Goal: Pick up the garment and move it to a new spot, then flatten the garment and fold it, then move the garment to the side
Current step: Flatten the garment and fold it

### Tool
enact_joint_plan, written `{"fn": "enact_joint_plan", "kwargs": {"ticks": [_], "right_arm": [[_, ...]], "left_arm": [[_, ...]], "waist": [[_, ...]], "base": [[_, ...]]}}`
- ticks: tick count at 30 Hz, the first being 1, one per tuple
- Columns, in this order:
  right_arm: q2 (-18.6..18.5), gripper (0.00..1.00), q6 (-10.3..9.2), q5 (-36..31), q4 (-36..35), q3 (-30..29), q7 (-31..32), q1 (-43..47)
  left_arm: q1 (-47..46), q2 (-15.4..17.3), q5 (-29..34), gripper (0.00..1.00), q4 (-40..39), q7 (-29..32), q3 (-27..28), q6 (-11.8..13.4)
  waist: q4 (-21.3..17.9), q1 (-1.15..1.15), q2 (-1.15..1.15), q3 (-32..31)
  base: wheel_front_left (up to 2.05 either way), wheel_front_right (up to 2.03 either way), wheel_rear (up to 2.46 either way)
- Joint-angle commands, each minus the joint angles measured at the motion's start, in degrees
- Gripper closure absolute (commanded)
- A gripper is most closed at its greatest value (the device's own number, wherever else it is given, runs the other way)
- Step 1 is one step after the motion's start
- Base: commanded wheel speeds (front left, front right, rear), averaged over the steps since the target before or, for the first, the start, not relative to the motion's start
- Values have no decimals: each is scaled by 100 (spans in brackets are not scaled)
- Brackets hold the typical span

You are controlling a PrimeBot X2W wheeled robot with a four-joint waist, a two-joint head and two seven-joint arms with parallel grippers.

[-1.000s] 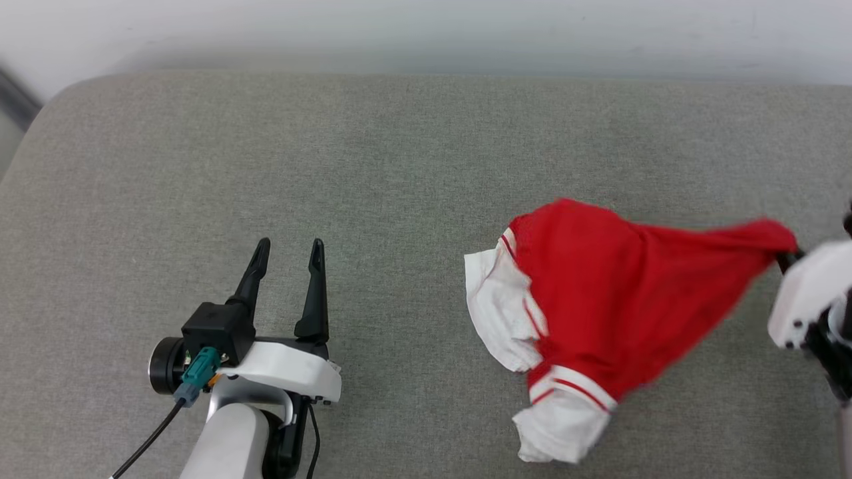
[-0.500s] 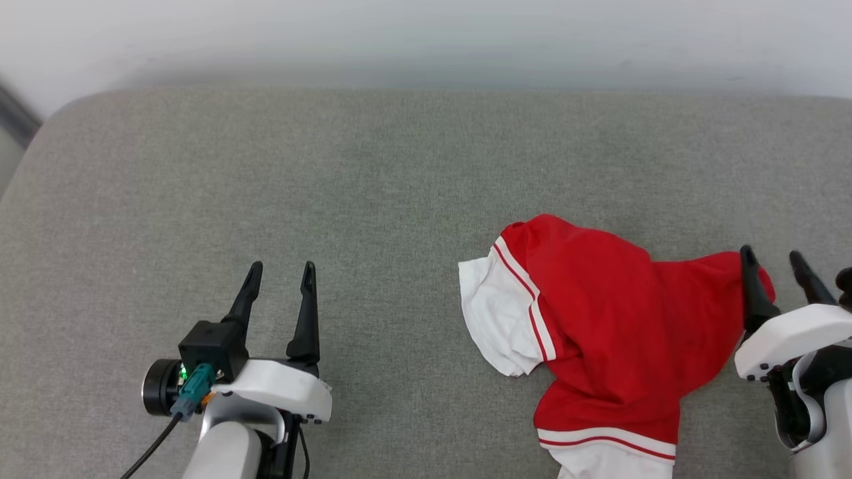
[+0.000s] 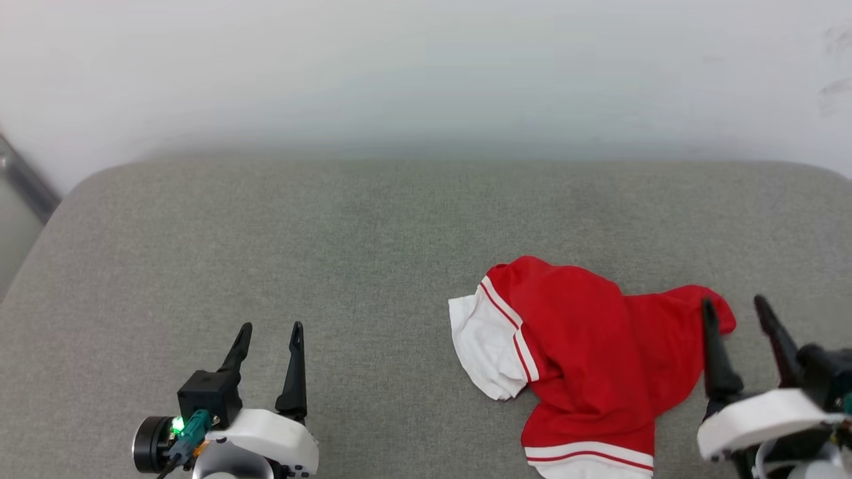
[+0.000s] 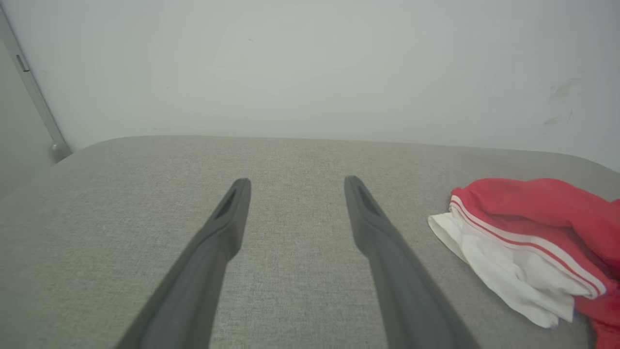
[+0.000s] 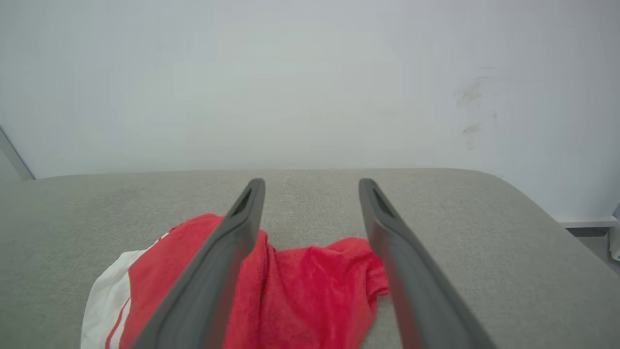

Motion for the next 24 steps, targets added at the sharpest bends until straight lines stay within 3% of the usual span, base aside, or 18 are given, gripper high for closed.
{"fn": "enact_joint_plan", "kwargs": {"ticks": [1, 11, 15, 20, 24], "right_arm": [[59, 0, -4, -33, -178, 55, 59, 186], [206, 0, -4, 17, -965, 445, 419, 786], [221, 0, -4, 66, -1043, 488, 487, 755], [228, 0, -4, 104, -1097, 595, 454, 512], [228, 0, -4, 107, -1057, 664, 427, 379]], "left_arm": [[62, 23, 1, 0, -37, 31, -3, 24], [-65, 105, -8, 0, -156, 274, -71, 37], [-570, 98, -2, 0, -124, 575, -336, -248], [-1593, 105, -15, 0, 248, 1451, -842, -722], [-2153, 177, -163, 0, 681, 2180, -1161, -873]], "waist": [[-51, 1, 0, -75], [-351, 1, 0, -75], [-491, 1, 0, 41], [-703, 1, 0, 370], [-844, 1, 0, 611]], "base": [[0, 0, 0], [0, 0, 0], [0, 0, 0], [0, 0, 0], [0, 0, 0]]}}
